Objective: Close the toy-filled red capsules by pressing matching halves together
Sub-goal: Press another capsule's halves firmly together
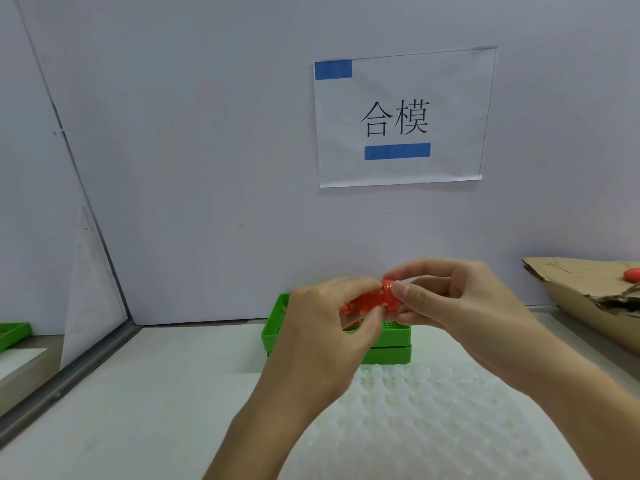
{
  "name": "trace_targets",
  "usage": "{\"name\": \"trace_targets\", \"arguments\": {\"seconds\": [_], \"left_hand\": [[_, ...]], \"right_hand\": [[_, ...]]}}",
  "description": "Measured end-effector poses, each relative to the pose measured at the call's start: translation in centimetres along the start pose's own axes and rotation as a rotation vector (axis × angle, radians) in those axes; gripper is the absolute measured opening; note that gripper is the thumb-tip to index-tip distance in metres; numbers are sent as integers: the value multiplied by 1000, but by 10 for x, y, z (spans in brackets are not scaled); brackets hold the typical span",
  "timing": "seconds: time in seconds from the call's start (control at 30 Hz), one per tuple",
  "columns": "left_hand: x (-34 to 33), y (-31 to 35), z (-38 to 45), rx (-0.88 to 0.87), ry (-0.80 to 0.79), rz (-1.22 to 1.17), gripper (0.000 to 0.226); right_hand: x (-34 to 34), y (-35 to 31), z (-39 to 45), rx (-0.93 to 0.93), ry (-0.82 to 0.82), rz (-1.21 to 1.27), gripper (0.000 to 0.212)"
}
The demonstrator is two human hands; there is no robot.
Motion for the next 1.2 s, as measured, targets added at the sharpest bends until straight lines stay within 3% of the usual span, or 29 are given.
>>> {"name": "trace_targets", "arguments": {"seconds": [0.17, 0.33, 0.53, 0.8, 0.9, 1.2], "left_hand": [[-3, 4, 0, -55, -15, 76, 29], [-2, -8, -2, 65, 37, 22, 46], [1, -5, -1, 36, 50, 8, 17], [4, -7, -1, 36, 49, 20, 41], [5, -11, -2, 49, 43, 7, 34], [4, -21, -2, 112, 64, -242, 38]], "right_hand": [[0, 0, 0, 15, 59, -31, 26], [1, -1, -1, 22, 89, -63, 31], [1, -5, -2, 48, 91, -138, 29], [-2, -10, -3, 75, 32, -161, 25], [-3, -13, -3, 99, 21, -192, 22], [0, -10, -3, 111, 74, -171, 25]]}}
Point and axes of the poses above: each hand's wrist, its own z-axis towards the middle knuckle, its own x-axis out of the back of the hand, y = z × x, the point moved 8 cm from there along z, towards the middle knuckle, and after that the axes turned 12 degrees about -y, right-handed, at the moved point
